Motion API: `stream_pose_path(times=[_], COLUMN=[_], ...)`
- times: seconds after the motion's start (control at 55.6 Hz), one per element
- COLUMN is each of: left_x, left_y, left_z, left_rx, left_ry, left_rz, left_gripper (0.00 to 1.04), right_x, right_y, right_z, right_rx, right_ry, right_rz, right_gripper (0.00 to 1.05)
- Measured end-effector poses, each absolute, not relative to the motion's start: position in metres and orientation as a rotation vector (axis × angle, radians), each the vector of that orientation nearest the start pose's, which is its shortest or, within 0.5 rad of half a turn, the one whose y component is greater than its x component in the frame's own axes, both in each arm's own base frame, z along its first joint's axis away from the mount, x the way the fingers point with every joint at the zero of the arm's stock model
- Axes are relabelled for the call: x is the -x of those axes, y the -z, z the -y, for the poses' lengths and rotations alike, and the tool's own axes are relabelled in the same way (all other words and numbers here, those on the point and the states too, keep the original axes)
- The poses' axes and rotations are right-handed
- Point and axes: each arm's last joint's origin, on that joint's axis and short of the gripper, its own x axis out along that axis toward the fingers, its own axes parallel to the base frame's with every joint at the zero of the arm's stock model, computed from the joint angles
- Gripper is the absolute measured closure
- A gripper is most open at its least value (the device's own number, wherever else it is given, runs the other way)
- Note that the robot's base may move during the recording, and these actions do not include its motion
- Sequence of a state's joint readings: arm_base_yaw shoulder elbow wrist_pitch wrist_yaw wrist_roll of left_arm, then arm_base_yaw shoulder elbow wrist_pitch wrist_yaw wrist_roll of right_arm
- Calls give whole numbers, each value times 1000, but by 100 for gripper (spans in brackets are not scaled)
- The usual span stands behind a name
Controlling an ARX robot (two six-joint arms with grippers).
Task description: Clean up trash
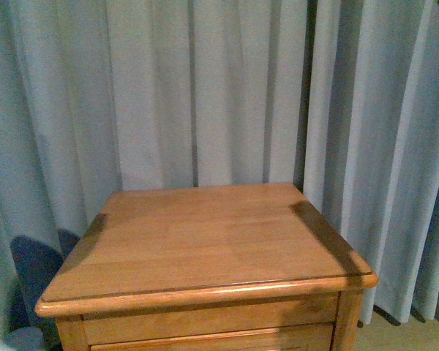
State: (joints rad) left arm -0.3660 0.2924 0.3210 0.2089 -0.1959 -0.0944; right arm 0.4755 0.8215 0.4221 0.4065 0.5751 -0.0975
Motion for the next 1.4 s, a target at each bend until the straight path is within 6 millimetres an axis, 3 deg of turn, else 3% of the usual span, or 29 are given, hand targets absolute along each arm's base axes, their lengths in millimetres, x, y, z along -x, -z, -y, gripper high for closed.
stream_pose_path(times=[0.18,0.414,1.403], left_x=[-99,-99,-98], left_y=[-269,-269,-269], left_z=[32,32,32], left_rx=[160,160,163], left_ry=[180,180,171], left_rz=[220,220,223], left_gripper=[77,77,77], right_x=[-138,-121,-119], right_y=[-257,-250,-247], right_z=[-64,-63,-64], right_rx=[57,38,20], right_ry=[112,103,90], right_rz=[49,58,56], right_gripper=[83,83,83])
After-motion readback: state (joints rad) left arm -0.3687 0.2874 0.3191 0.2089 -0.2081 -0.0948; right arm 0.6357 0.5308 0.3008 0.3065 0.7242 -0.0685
